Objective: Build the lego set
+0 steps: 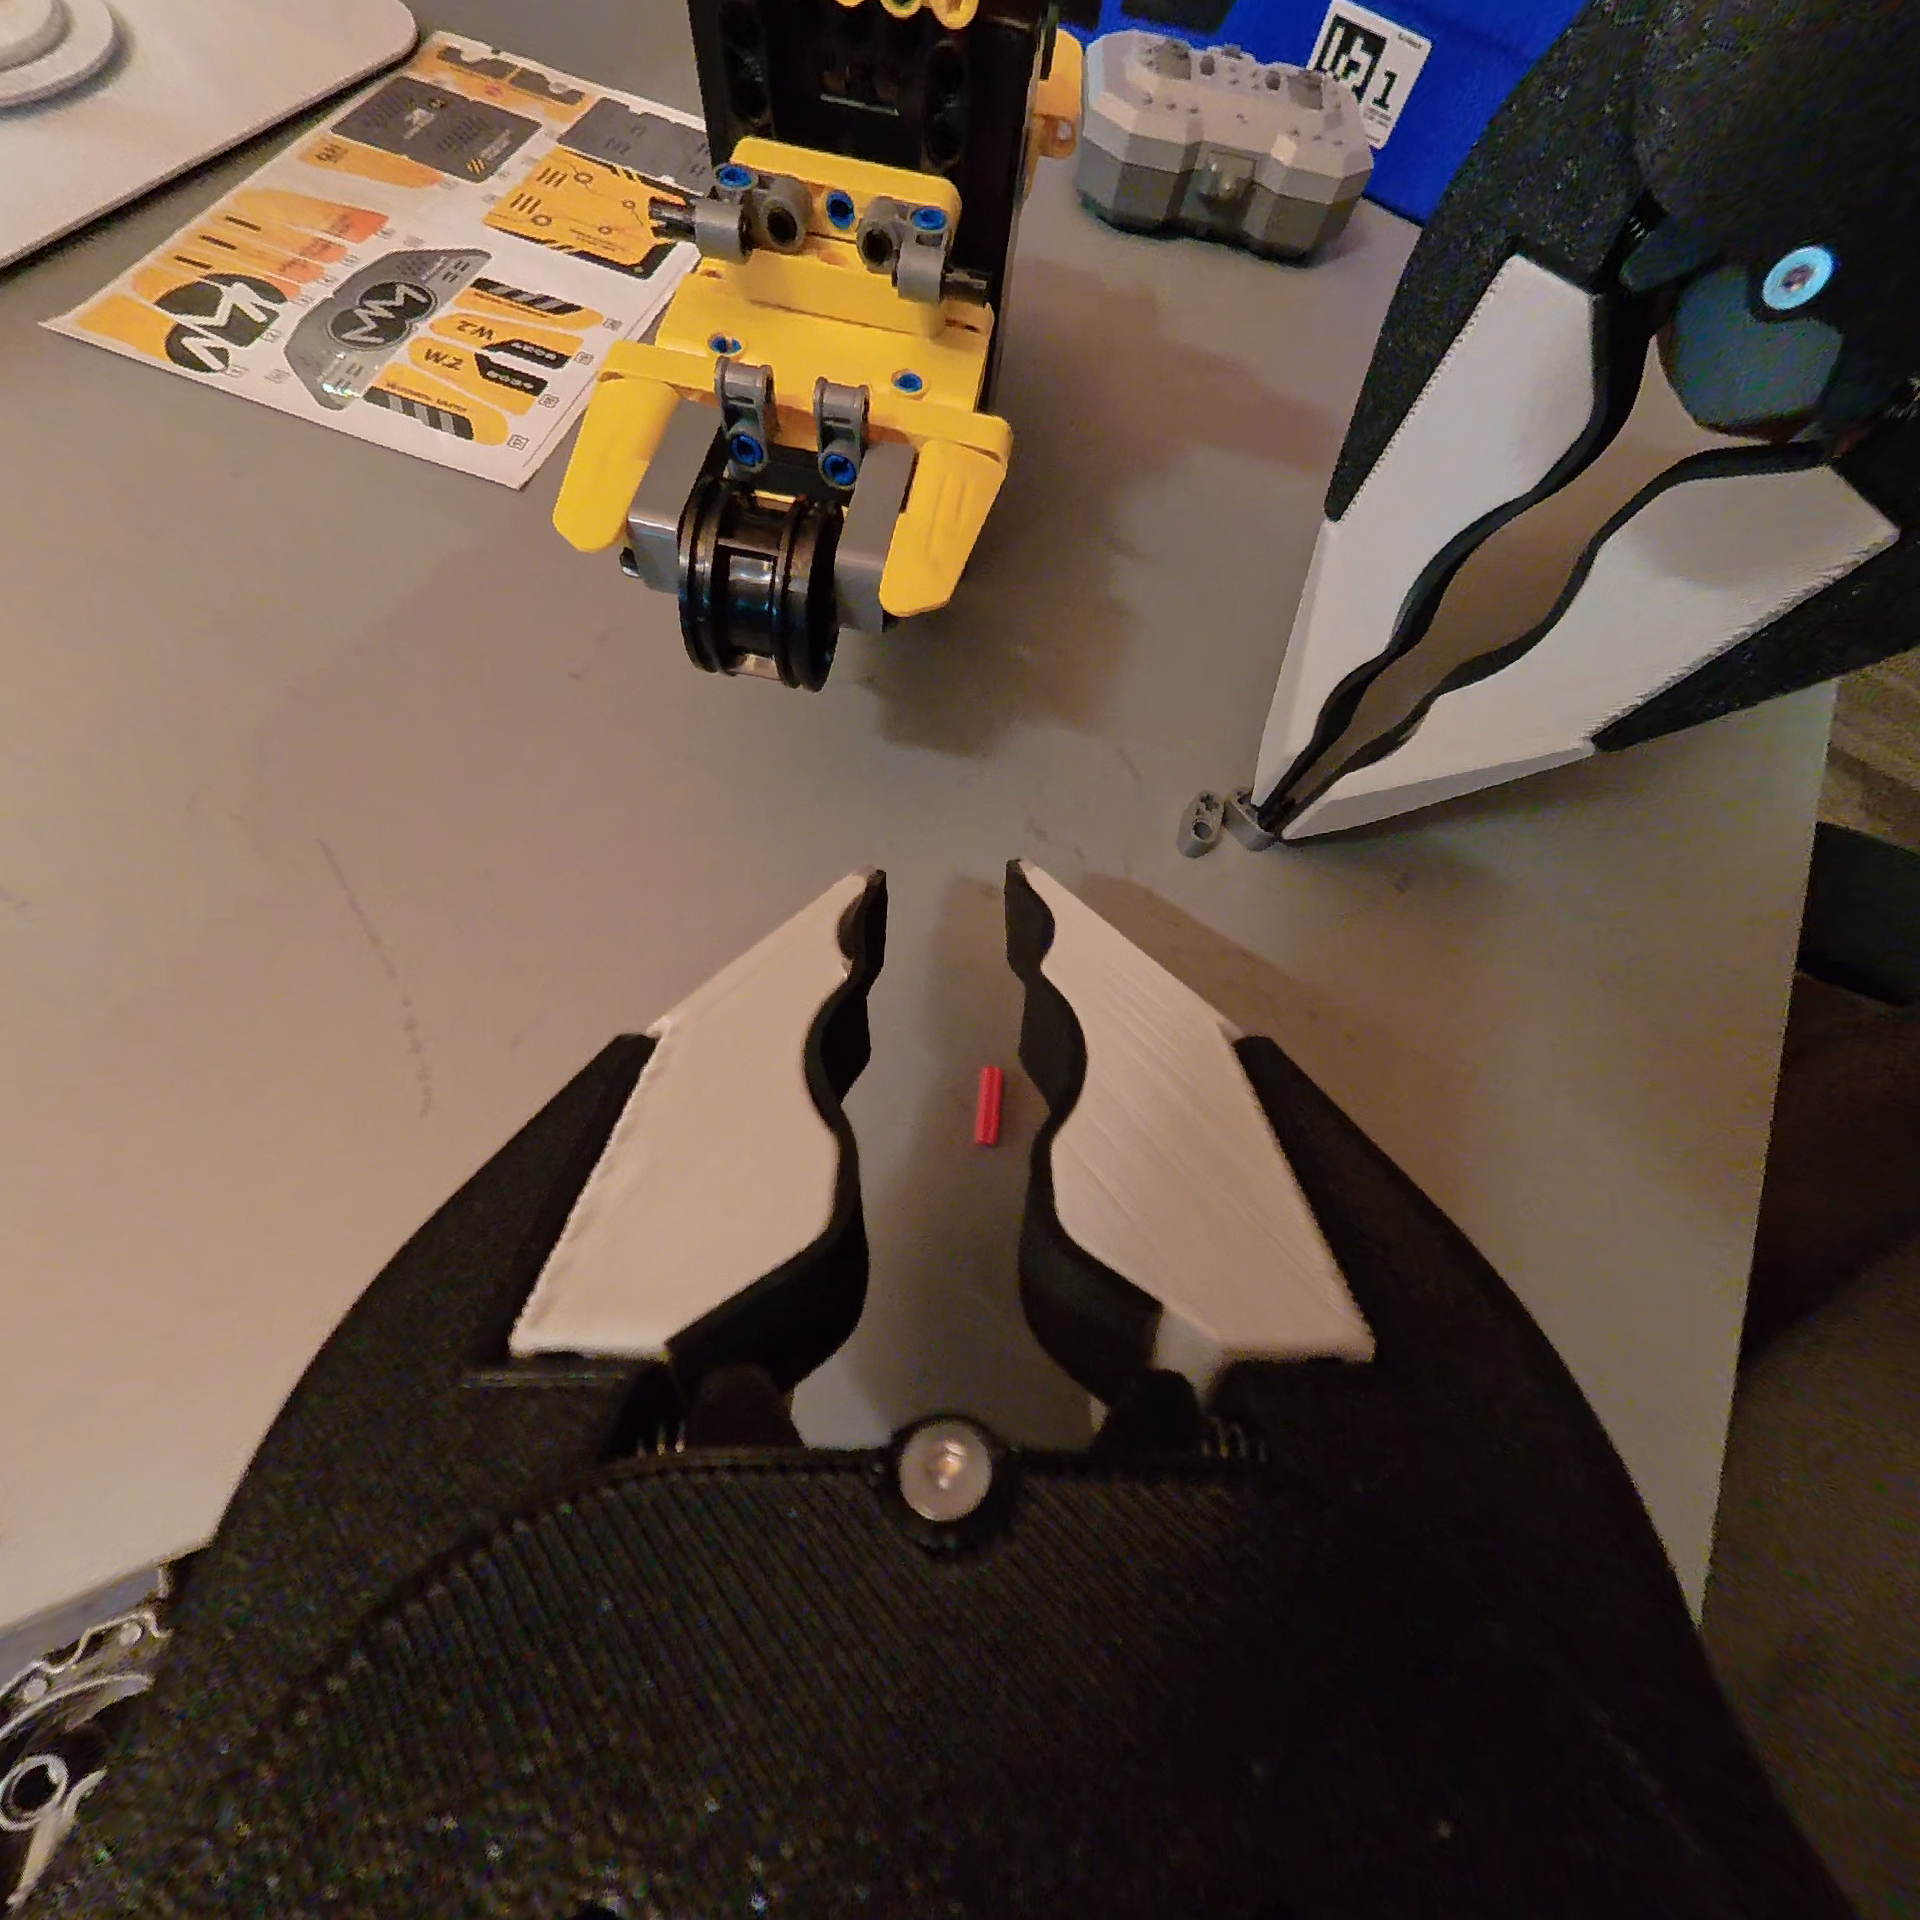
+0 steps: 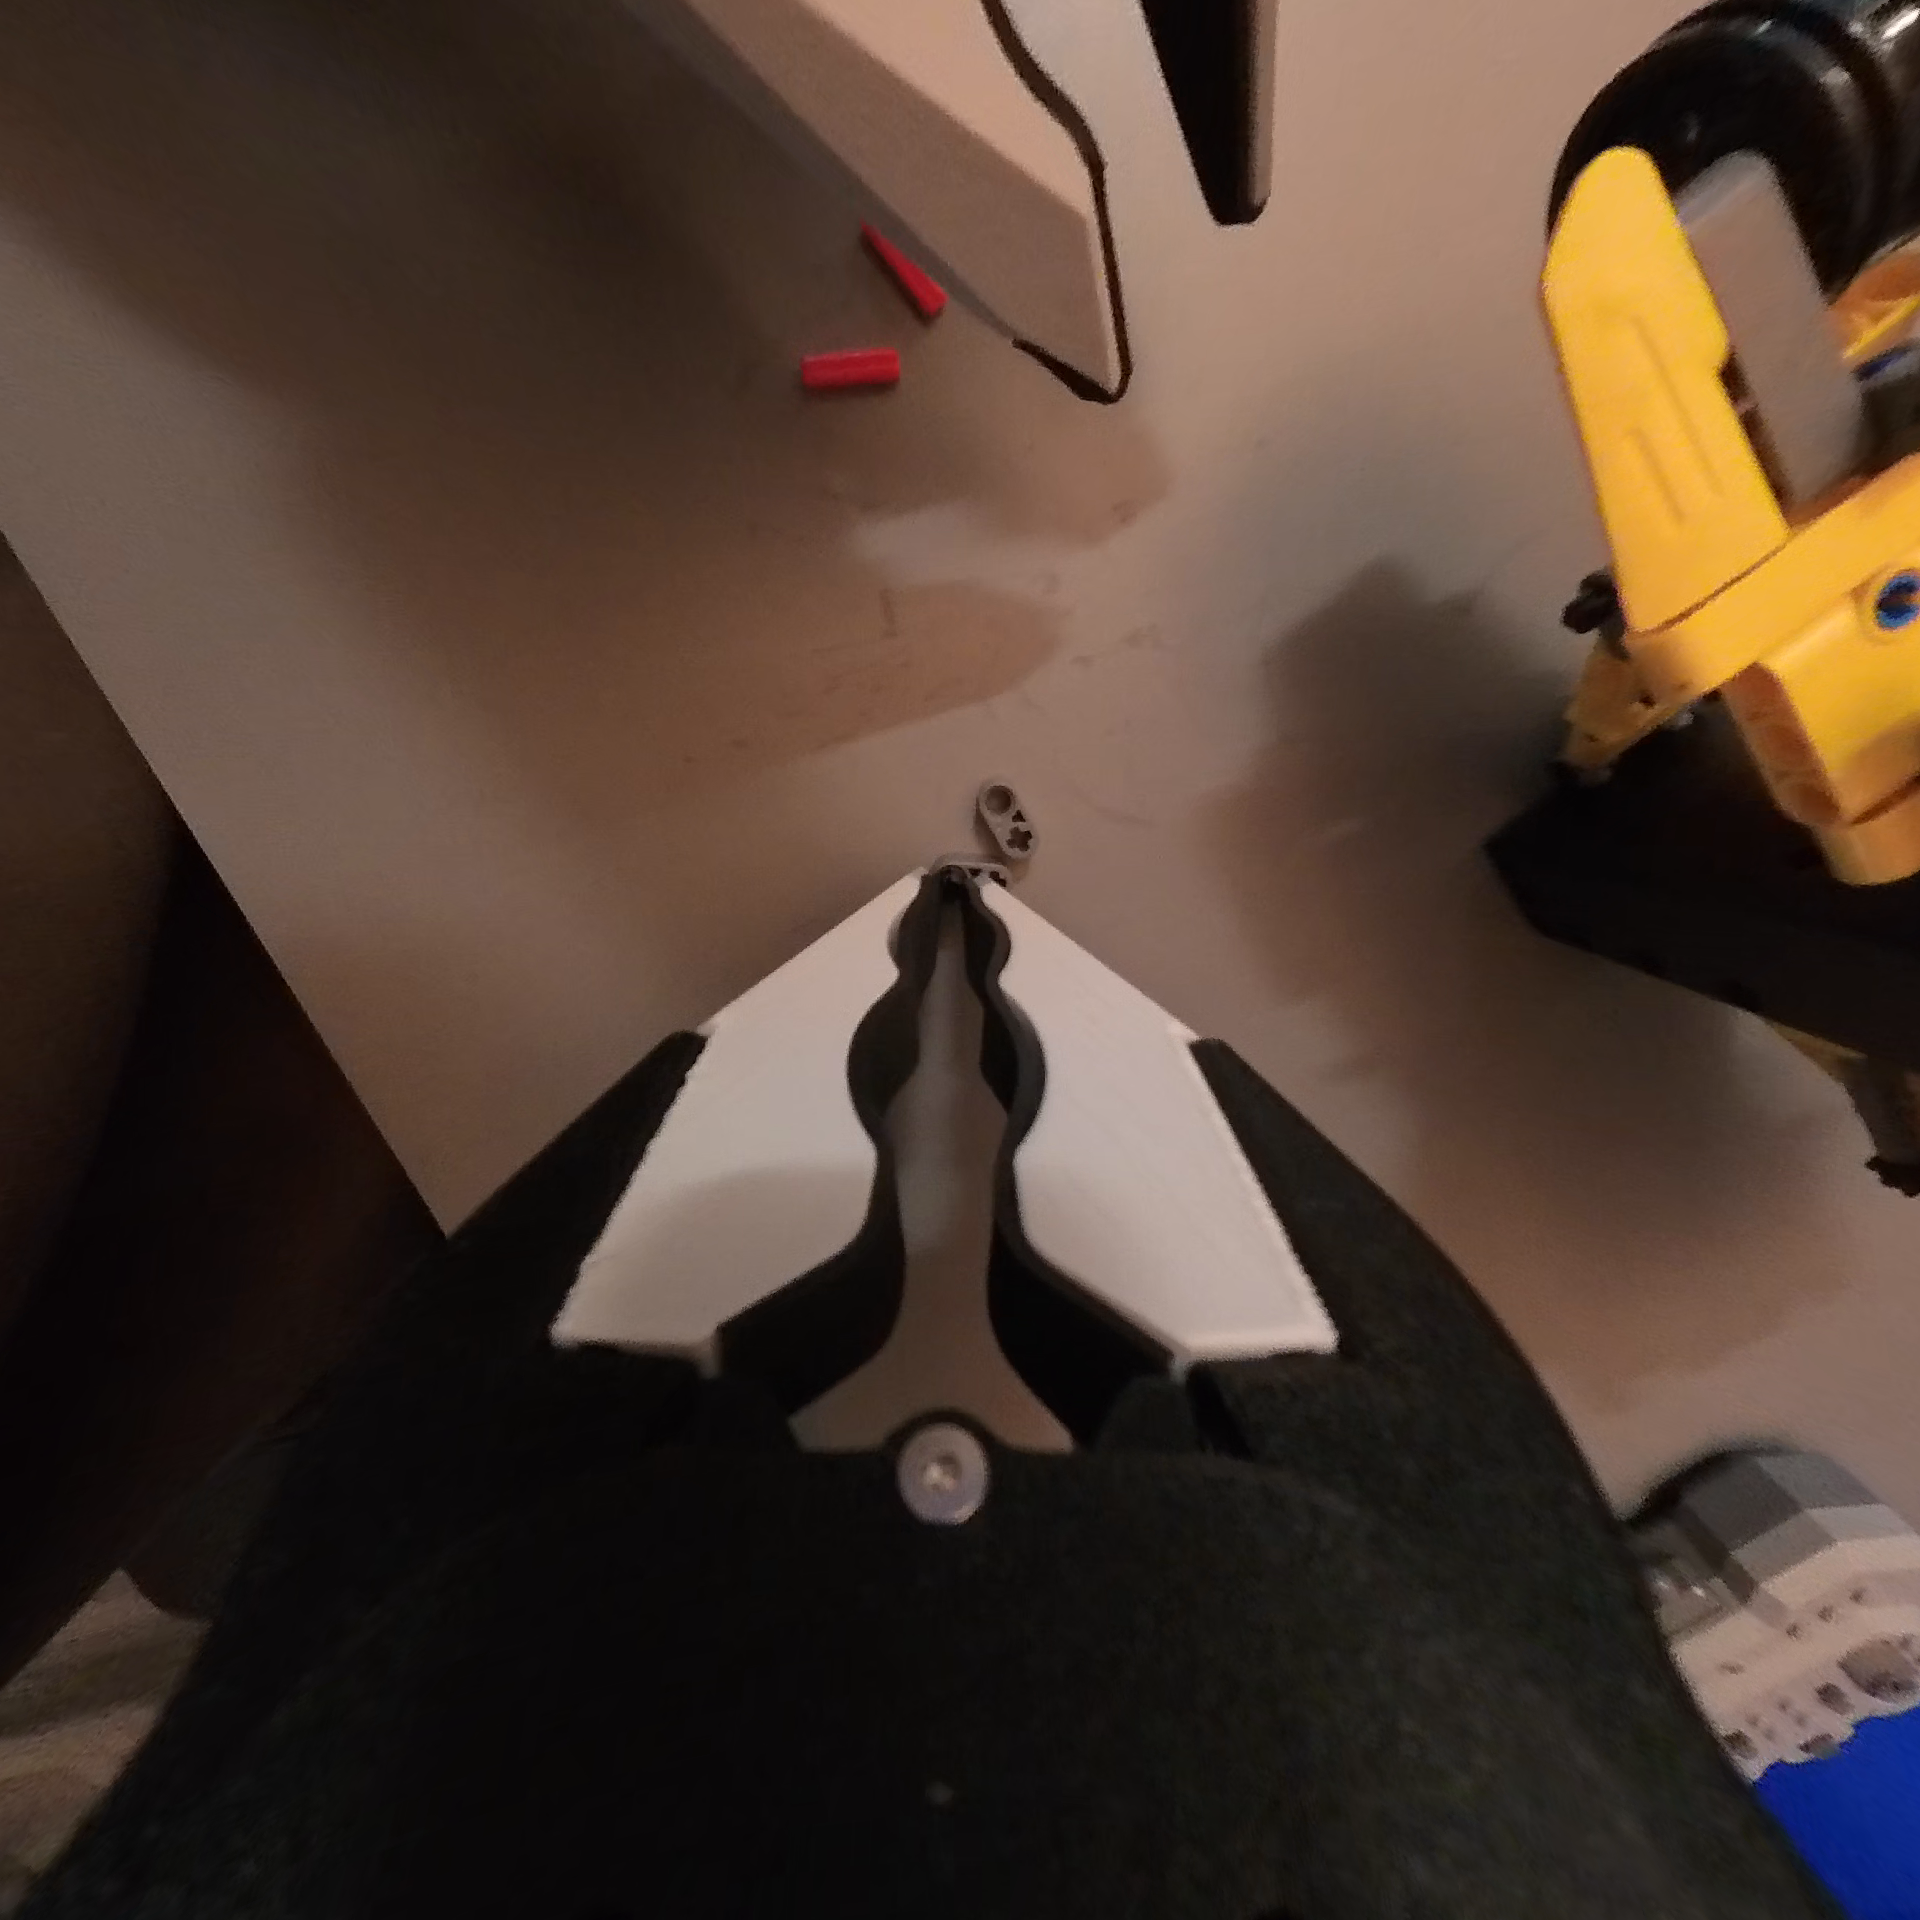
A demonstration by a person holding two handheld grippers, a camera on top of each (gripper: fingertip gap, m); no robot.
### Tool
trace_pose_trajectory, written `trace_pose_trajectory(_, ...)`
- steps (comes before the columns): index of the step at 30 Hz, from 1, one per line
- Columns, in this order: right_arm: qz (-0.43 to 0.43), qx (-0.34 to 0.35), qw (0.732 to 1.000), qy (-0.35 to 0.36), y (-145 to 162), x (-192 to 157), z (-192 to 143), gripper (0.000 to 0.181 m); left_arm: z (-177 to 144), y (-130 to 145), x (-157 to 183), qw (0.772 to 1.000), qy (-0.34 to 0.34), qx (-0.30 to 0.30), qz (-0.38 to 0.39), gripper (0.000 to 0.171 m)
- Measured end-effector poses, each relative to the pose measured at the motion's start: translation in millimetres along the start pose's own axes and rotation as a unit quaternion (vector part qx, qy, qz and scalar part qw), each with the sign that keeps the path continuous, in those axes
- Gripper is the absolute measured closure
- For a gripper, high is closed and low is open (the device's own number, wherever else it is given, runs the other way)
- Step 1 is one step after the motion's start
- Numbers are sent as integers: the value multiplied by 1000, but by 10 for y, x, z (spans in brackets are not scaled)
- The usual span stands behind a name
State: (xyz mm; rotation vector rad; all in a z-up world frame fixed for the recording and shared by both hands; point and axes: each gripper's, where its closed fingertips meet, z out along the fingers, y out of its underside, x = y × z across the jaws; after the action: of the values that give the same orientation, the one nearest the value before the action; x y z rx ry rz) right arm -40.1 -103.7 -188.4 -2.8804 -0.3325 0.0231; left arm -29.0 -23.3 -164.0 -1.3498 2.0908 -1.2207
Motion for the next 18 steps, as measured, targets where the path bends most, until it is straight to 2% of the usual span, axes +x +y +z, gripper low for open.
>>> trace_pose_trajectory(6,-24,4,1000,18,7,-27,-5,177,16,29,-4,1000,1,-8,0,152)
trace_pose_trajectory(11,-18,3,1000,22,46,-59,-24,163,25,48,-4,1000,1,-13,0,151)
trace_pose_trajectory(18,-21,26,999,36,9,-36,-89,169,35,60,5,1000,2,-17,2,151)
